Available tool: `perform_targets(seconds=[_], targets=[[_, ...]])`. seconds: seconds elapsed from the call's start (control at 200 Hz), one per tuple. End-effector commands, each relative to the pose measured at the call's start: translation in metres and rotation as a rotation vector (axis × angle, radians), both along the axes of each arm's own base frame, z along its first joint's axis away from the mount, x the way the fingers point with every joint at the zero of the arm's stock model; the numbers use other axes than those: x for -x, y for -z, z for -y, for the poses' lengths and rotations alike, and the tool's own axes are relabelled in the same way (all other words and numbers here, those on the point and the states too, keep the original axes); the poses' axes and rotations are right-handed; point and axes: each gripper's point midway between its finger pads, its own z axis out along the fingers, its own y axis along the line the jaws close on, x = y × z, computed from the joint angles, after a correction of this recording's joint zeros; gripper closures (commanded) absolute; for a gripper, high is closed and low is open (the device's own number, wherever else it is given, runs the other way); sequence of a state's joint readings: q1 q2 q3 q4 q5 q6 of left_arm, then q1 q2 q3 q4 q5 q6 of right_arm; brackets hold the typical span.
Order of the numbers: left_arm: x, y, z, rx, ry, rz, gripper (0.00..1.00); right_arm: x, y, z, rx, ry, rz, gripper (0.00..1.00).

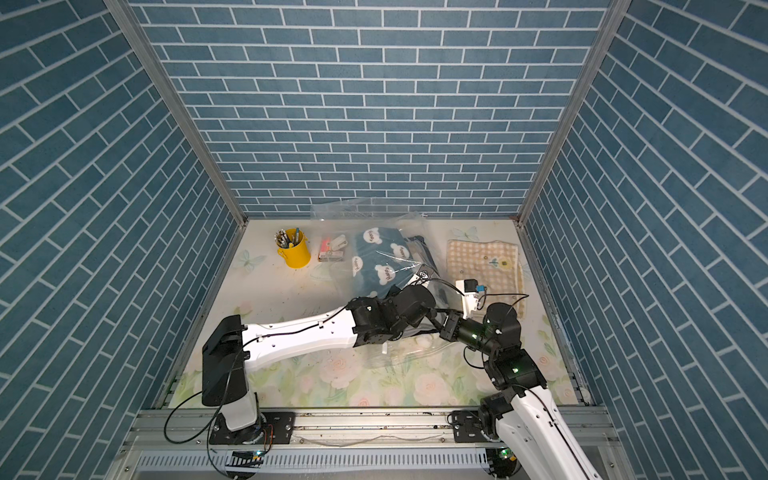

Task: Take the blanket out of the vacuum bag
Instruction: Take out the blanket from the vacuum bag.

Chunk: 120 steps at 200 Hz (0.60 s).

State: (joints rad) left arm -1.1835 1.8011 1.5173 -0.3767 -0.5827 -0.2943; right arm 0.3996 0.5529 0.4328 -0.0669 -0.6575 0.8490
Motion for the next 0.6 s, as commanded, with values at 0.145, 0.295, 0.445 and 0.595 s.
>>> perform_targets(seconds=[0.145,0.295,0.445,0.595], targets=[[-0.018,-0.025,-0.018,0.137,-0.11,0.01,1.0,0.029,0.022,-0.031,0.002,-0.075,-0.03,1.0],[-0.008,-0.043,-0.016,0.242,-0.044,0.017,1.0,0.03,0.053,-0.039,0.027,-0.031,-0.077,1.0],[0.006,-0.056,-0.022,0.3,0.037,0.02,1.0,0.004,0.065,-0.036,-0.012,0.11,-0.081,1.0],[0.025,-0.051,-0.029,0.323,0.132,0.016,1.0,-0.024,0.06,-0.02,-0.064,0.302,-0.069,0.89]])
